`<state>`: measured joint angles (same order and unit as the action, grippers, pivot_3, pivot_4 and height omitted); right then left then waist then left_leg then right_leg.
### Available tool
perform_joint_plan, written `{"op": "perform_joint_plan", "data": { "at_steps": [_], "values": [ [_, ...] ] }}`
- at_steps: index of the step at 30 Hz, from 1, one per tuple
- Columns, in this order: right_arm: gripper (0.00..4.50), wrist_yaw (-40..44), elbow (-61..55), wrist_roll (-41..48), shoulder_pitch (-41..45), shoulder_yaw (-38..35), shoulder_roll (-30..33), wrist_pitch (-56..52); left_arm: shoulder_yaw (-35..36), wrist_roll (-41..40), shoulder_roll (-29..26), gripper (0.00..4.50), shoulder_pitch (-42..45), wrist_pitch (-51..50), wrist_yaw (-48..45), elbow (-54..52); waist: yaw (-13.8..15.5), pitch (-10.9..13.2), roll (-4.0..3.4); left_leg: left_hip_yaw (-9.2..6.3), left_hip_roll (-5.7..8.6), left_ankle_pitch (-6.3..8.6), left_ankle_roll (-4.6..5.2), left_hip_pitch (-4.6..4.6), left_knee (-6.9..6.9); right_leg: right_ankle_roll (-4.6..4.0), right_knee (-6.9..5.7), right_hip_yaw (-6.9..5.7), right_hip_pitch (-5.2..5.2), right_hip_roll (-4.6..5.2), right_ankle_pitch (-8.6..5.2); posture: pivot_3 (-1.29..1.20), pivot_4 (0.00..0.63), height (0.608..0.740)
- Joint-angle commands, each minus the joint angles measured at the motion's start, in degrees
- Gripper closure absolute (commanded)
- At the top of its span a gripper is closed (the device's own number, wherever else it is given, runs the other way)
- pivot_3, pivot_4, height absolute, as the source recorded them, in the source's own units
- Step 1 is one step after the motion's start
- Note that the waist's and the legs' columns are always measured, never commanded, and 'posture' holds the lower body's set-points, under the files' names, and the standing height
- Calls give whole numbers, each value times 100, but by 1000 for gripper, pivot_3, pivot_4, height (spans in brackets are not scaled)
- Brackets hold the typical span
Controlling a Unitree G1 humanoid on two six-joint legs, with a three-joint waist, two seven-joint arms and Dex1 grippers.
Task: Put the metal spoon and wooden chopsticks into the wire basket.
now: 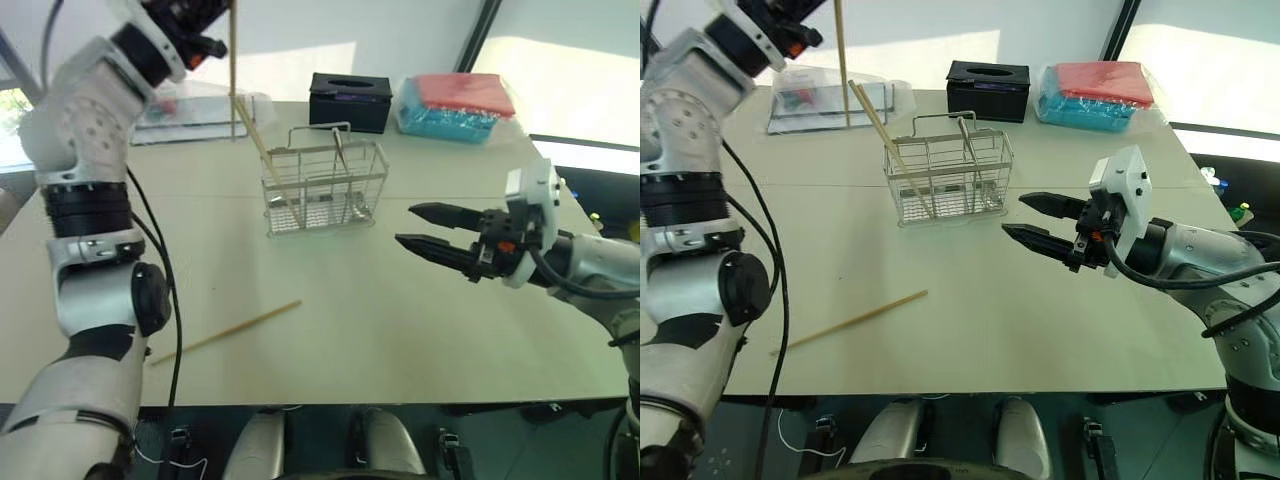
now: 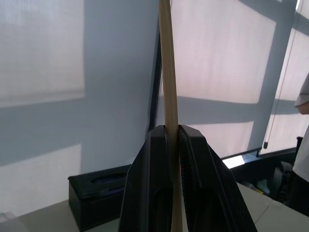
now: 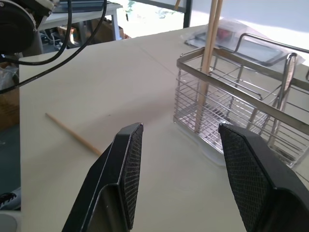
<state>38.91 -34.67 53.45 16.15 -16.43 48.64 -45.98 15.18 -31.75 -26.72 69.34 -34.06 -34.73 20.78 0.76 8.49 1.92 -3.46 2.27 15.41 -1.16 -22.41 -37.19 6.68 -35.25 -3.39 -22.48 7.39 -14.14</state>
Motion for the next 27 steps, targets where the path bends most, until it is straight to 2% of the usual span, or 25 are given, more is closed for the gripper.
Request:
{"op": "perform_joint_plan", "data": {
  "at_steps": [1,8,20,24,27],
  "values": [
    [1927,-136,-221,172,-16,-248,49,-3,-44,93,183,4432,22,396,21,28,-1,0,0,0,0,1,1,0,1,0,1,0,0,-1,0,0,150,667],
    [1927,-445,-279,341,-39,-318,21,-51,-219,394,824,4432,-205,1298,11,481,5,0,-1,1,0,2,4,1,0,0,4,0,3,-1,0,0,150,667],
    [1927,-996,-161,841,332,-543,134,-267,-634,1247,1353,4432,-799,2967,-20,1240,11,-1,0,1,0,6,11,-1,-2,-1,5,0,4,-1,0,0,150,667],
    [1927,-1030,-110,874,338,-573,216,-271,-614,1244,1475,2816,-897,3025,-37,1315,15,0,0,1,0,8,15,-3,-4,-1,5,-1,3,0,0,0,150,667],
    [1927,-1045,-94,869,316,-562,244,-251,-543,1172,1518,1193,-938,2969,28,1211,10,0,0,1,0,9,17,-5,-5,-1,5,-1,2,-1,0,0,150,667]
  ]
}}
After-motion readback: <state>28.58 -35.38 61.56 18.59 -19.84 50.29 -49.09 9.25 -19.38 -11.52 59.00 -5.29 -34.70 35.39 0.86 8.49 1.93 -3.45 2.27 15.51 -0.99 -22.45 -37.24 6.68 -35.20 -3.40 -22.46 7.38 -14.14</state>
